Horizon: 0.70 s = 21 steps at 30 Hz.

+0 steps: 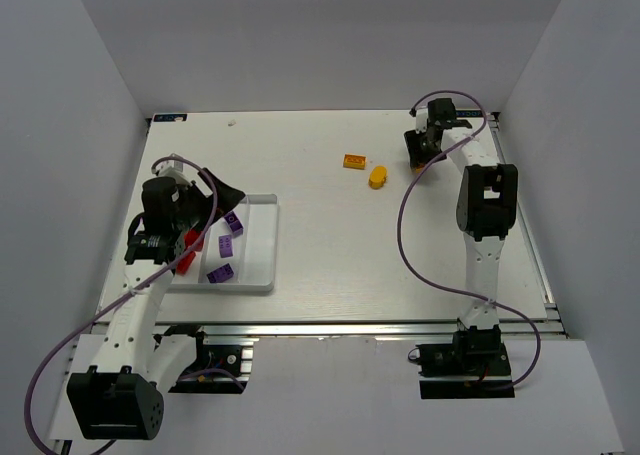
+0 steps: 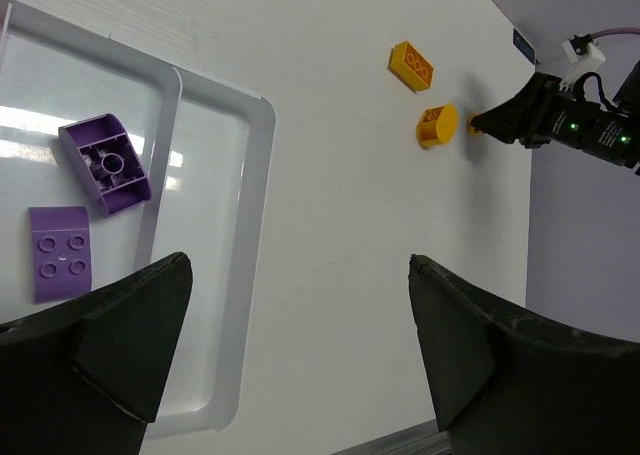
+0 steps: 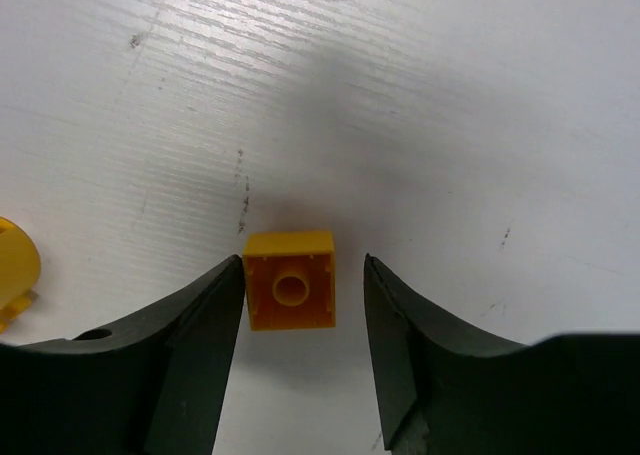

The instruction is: Sort the legos into containers by color

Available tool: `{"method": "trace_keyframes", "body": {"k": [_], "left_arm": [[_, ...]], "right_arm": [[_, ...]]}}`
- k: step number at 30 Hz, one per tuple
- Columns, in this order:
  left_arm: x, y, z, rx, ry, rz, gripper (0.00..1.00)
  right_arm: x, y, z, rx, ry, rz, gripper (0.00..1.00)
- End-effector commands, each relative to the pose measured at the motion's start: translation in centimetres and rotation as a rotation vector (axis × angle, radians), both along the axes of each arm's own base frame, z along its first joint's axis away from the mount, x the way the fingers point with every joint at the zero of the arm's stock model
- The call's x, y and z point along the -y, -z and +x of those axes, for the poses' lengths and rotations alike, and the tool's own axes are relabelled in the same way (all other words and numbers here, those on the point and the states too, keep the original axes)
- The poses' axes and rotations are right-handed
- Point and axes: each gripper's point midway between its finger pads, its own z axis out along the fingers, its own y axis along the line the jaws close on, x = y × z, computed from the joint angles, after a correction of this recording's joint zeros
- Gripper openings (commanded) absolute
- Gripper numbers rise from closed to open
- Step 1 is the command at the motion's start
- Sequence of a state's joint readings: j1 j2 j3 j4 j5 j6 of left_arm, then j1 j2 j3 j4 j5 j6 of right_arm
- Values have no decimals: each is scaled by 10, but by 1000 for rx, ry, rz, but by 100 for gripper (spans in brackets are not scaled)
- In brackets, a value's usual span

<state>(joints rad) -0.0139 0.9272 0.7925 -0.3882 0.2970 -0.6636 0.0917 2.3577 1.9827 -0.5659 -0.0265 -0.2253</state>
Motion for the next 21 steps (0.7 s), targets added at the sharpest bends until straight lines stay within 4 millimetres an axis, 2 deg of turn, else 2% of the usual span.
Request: {"method": "trace_keyframes", "body": {"k": [1, 6, 10, 12, 13, 15, 16, 17, 18, 19, 20, 21], "left_arm": [[-2, -5, 4, 12, -11, -4, 98], [-1, -8, 7, 21, -13, -11, 98], [-1, -12, 9, 37, -13, -20, 98], [0, -13, 9, 42, -11, -21, 98], [0, -14, 9, 45, -11, -21, 98], [0, -16, 8, 53, -7, -21, 98], [0, -17, 8, 57, -8, -23, 98], [1, -18, 8, 62, -6, -23, 98], [1, -19, 7, 71, -4, -26, 98], [1, -19, 7, 73, -6, -27, 98], [1, -19, 6, 76, -5, -27, 98], [1, -21, 5, 85, -4, -30, 98]], "right_arm": [[-7, -12, 15, 53, -44, 33, 56], [-10, -11, 13, 46, -74, 44, 35], [-11, -19, 12, 54, -89, 57, 22], [-13, -29, 13, 71, -99, 66, 12], [-18, -37, 13, 84, -113, 88, 4], [-25, -67, 14, 146, -142, 121, 0], [-39, -84, 12, 181, -224, 171, 0], [-47, -106, 2, 218, -272, 200, 0], [-55, -121, 2, 279, -319, 222, 0], [-74, -156, -11, 354, -429, 271, 0], [-85, -150, -26, 345, -484, 298, 0], [-96, -158, -34, 376, -545, 314, 0]]}}
